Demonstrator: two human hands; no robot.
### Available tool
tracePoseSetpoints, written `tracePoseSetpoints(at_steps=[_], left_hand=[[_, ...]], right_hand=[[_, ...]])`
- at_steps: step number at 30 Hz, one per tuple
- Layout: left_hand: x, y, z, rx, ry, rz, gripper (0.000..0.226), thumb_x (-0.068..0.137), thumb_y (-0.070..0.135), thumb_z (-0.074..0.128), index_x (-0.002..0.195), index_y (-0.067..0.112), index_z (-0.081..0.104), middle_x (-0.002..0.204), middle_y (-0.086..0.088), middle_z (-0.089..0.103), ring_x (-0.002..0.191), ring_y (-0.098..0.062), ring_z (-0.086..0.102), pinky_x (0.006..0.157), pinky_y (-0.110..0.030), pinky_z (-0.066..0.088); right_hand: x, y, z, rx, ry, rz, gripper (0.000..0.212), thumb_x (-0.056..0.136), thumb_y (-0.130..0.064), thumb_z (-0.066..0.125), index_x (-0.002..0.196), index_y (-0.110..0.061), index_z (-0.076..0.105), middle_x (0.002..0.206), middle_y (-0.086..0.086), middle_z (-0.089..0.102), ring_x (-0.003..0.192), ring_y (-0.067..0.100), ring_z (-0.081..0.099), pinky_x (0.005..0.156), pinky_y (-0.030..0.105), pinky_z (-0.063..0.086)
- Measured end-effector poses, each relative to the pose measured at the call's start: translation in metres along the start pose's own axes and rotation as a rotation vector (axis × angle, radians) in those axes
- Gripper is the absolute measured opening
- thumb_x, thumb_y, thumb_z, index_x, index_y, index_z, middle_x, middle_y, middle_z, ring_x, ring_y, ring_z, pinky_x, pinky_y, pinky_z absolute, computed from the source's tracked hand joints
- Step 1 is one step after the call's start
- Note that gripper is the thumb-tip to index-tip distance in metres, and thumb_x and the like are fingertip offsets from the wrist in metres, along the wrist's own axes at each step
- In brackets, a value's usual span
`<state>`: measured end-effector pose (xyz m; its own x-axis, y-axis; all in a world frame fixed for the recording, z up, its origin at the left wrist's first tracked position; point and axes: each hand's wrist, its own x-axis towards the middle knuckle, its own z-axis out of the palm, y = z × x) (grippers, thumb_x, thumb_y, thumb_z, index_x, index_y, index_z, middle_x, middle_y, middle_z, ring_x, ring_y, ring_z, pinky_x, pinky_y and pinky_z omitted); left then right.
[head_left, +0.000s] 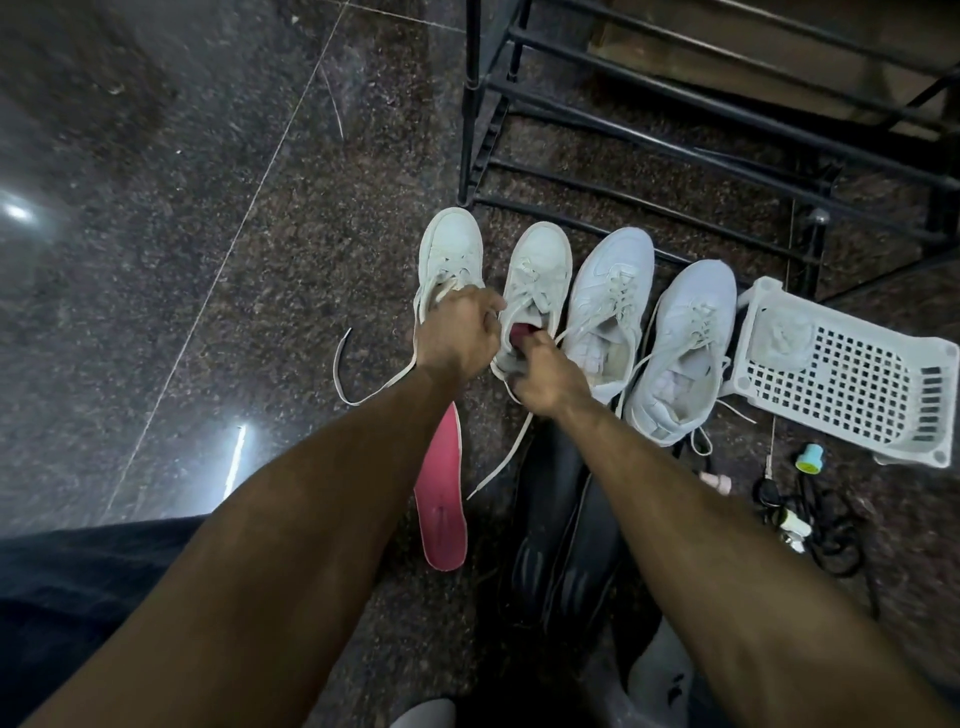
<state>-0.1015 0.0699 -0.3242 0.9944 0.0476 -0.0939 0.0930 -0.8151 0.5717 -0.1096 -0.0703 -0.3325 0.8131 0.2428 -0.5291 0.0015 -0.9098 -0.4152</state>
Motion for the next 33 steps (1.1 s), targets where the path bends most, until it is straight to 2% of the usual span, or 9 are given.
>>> tracePoseSetpoints(at_steps=[4, 10, 14, 18, 21, 23, 26, 30, 33], left_hand=[[0.001, 0.000, 0.006, -0.075, -0.123, -0.026, 0.029, 0.093, 0.020, 0.048, 0.116, 0.016, 0.066, 0.113, -0.007, 0.070, 0.102, -0.029, 0.065, 0.087, -0.038, 0.052], [-0.008, 0.007, 0.026, -0.060, -0.373, -0.111, 0.032, 0.092, 0.033, 0.057, 0.116, 0.016, 0.068, 0.116, -0.011, 0.069, 0.107, -0.028, 0.064, 0.090, -0.038, 0.051], [-0.011, 0.020, 0.032, -0.051, -0.293, -0.158, 0.013, 0.085, 0.019, 0.063, 0.089, 0.022, 0.075, 0.101, -0.003, 0.073, 0.095, -0.023, 0.067, 0.082, -0.033, 0.054], [-0.010, 0.015, 0.036, -0.403, -0.241, -0.277, 0.032, 0.079, -0.002, 0.068, 0.063, 0.026, 0.068, 0.075, 0.005, 0.070, 0.079, -0.016, 0.068, 0.084, -0.034, 0.056], [-0.007, 0.024, 0.024, -0.761, -0.083, -0.392, 0.023, 0.082, -0.014, 0.059, 0.071, 0.006, 0.064, 0.067, 0.000, 0.062, 0.066, -0.012, 0.059, 0.065, -0.023, 0.052], [0.002, 0.037, 0.004, -0.948, 0.023, -0.451, 0.023, 0.084, -0.014, 0.056, 0.072, 0.004, 0.061, 0.066, -0.005, 0.061, 0.057, -0.012, 0.059, 0.049, -0.018, 0.046], [0.023, 0.060, -0.032, -1.150, 0.112, -0.396, 0.018, 0.086, -0.012, 0.059, 0.077, 0.003, 0.063, 0.067, -0.005, 0.062, 0.054, -0.014, 0.059, 0.051, -0.027, 0.049], [0.048, 0.085, -0.069, -1.170, 0.270, -0.336, 0.011, 0.087, -0.005, 0.064, 0.084, 0.006, 0.067, 0.077, -0.004, 0.066, 0.070, -0.018, 0.062, 0.075, -0.041, 0.056], [0.044, 0.077, -0.060, -1.106, 0.155, -0.275, 0.010, 0.088, -0.007, 0.060, 0.090, 0.001, 0.065, 0.082, -0.006, 0.065, 0.069, -0.016, 0.061, 0.060, -0.034, 0.054]], right_hand=[[-0.026, 0.008, 0.023, 0.041, 0.113, -0.060, 0.028, 0.094, -0.021, 0.053, 0.118, -0.011, 0.063, 0.126, 0.009, 0.055, 0.111, 0.034, 0.058, 0.089, 0.040, 0.046], [-0.060, 0.016, 0.049, 0.109, 0.140, -0.069, 0.024, 0.092, -0.019, 0.054, 0.111, -0.014, 0.067, 0.122, 0.004, 0.057, 0.106, 0.030, 0.060, 0.084, 0.038, 0.047], [-0.064, 0.013, 0.050, 0.143, 0.137, -0.049, 0.023, 0.090, -0.017, 0.054, 0.109, -0.016, 0.068, 0.123, 0.003, 0.059, 0.108, 0.028, 0.060, 0.085, 0.035, 0.046], [-0.068, 0.014, 0.055, 0.168, 0.116, -0.043, 0.023, 0.088, -0.013, 0.055, 0.106, -0.014, 0.070, 0.117, 0.004, 0.061, 0.105, 0.029, 0.061, 0.084, 0.037, 0.048], [-0.075, 0.018, 0.060, 0.189, 0.114, -0.039, 0.022, 0.088, -0.013, 0.056, 0.105, -0.014, 0.071, 0.115, 0.003, 0.061, 0.104, 0.028, 0.061, 0.085, 0.037, 0.048], [-0.076, 0.019, 0.063, 0.200, 0.102, -0.041, 0.021, 0.088, -0.015, 0.057, 0.104, -0.014, 0.071, 0.114, 0.002, 0.061, 0.103, 0.027, 0.061, 0.086, 0.037, 0.049], [-0.075, 0.020, 0.064, 0.215, 0.068, -0.019, 0.019, 0.088, -0.017, 0.059, 0.103, -0.016, 0.071, 0.113, 0.000, 0.061, 0.103, 0.023, 0.062, 0.089, 0.037, 0.049], [-0.070, 0.020, 0.065, 0.215, 0.041, -0.010, 0.020, 0.087, -0.018, 0.060, 0.103, -0.016, 0.071, 0.112, 0.000, 0.062, 0.104, 0.021, 0.062, 0.090, 0.037, 0.049], [-0.068, 0.022, 0.063, 0.248, 0.011, 0.004, 0.017, 0.085, -0.021, 0.062, 0.099, -0.019, 0.072, 0.110, -0.003, 0.064, 0.102, 0.018, 0.063, 0.090, 0.035, 0.050]])
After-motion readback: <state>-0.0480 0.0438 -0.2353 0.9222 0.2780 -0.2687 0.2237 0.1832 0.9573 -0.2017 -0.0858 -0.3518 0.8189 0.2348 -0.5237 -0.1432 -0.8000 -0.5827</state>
